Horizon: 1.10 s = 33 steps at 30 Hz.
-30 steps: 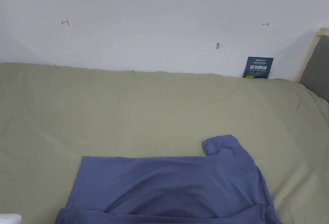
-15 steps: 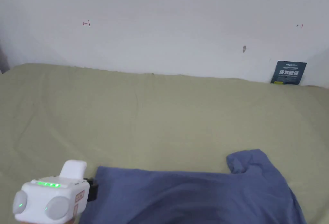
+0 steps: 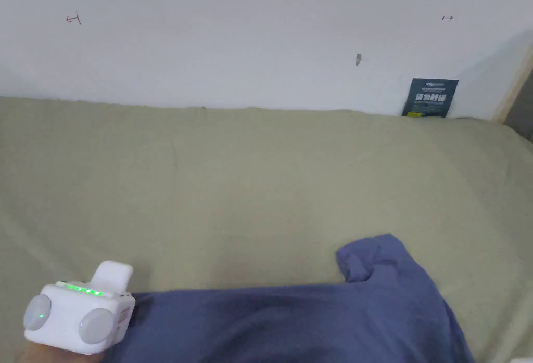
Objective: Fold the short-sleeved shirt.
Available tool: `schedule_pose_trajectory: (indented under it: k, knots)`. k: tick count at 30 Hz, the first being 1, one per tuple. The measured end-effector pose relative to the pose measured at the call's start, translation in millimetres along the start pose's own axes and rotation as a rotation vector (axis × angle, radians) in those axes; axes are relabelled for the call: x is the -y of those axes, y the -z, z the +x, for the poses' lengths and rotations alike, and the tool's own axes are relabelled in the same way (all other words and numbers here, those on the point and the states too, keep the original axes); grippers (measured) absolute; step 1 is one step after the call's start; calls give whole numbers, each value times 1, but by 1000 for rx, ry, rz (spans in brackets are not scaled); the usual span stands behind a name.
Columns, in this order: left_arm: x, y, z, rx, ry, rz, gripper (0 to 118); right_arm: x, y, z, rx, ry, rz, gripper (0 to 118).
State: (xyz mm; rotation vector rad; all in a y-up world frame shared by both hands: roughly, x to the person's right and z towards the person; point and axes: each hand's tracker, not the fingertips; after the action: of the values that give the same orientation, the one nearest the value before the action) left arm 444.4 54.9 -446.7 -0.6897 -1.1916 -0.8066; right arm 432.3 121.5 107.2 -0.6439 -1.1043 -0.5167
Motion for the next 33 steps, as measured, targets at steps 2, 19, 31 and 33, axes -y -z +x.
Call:
schedule_pose_trajectory:
  k: [2,19,31,33]
  knots:
    - [2,-9,-1,63,-18,19,0,-25,32,14,67,4,-39,44]
    - [11,-66,-20,114,-185,112,0,-90,193,44,133,-22,-253,39]
    - [5,-91,-36,115,-226,111,0,-113,116,31,99,-116,-95,5]
    - [9,-112,-42,122,-246,146,0,-118,85,28,85,-138,-52,5]
